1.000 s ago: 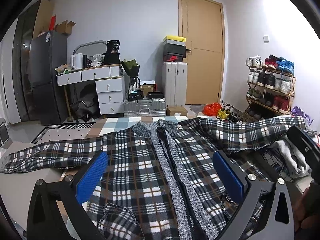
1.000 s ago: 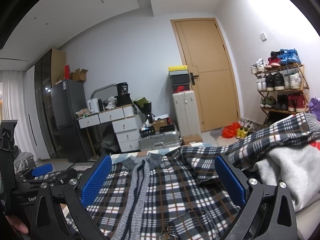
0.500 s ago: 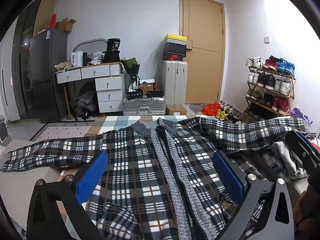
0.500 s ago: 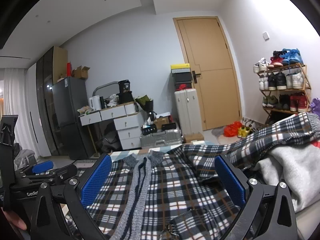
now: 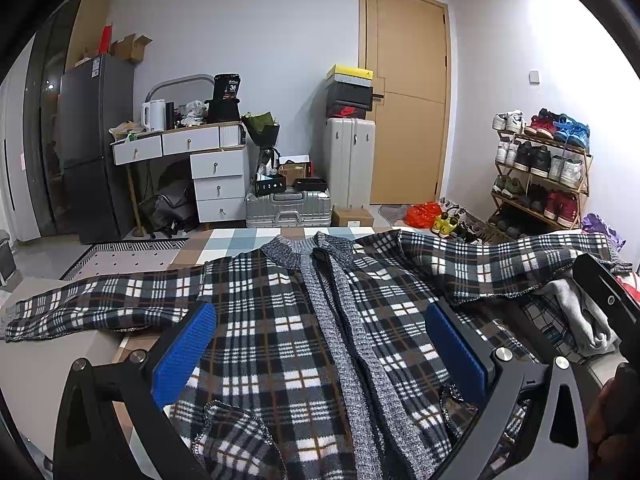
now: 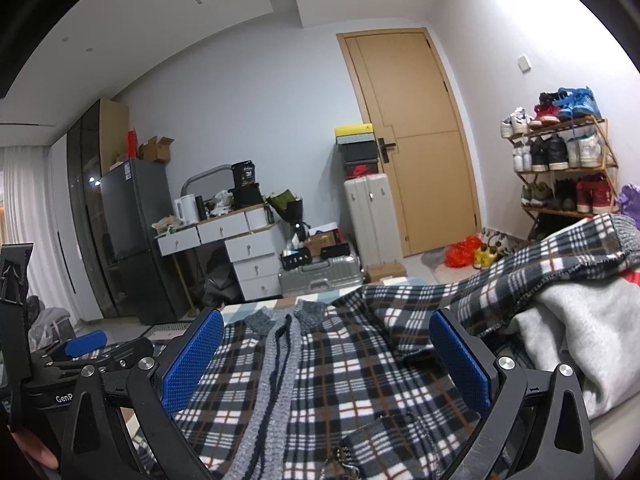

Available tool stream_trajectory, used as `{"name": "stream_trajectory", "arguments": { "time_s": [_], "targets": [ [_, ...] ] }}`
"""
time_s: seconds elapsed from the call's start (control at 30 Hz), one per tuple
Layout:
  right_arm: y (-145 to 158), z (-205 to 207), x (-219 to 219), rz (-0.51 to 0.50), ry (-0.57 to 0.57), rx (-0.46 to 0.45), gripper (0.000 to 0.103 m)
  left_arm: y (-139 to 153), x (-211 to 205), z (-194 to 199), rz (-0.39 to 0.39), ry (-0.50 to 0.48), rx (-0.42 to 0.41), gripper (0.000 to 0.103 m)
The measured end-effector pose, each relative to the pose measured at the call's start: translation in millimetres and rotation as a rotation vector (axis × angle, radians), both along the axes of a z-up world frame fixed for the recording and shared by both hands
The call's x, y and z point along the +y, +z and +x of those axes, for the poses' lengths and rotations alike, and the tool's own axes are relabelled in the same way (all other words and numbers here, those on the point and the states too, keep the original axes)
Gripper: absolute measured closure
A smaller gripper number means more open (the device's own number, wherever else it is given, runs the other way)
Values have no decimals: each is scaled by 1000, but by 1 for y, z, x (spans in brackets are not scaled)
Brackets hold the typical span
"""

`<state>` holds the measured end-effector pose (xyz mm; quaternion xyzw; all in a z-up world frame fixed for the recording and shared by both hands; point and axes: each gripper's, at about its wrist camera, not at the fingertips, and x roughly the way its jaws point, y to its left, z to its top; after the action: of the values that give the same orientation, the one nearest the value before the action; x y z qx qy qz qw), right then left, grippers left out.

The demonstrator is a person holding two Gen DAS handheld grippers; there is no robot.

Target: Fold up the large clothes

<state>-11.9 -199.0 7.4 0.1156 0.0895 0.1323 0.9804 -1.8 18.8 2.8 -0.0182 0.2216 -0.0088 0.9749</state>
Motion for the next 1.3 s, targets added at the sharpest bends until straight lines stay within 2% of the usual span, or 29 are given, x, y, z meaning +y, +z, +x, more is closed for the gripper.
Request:
{"name": "stream_trajectory", "arguments": {
  "time_s": [0.77, 0.93, 1.0, 1.17, 1.3],
  "targets": [
    [0, 4, -11, 11, -39, 17, 0, -3, -1, 1, -3, -6, 27, 1],
    [3, 12, -61, 114, -115, 86, 0, -7, -4, 4, -10, -21, 53, 1],
    [1, 19, -99, 166, -135, 152, 0, -8, -5, 3, -12, -38, 66, 1],
    [-1, 29, -179, 166, -224, 288, 0, -7, -9, -1, 1, -62, 63, 1],
    [-2, 49, -231, 246, -240, 415, 0, -7, -9, 1, 2, -68, 70, 1]
  ]
}}
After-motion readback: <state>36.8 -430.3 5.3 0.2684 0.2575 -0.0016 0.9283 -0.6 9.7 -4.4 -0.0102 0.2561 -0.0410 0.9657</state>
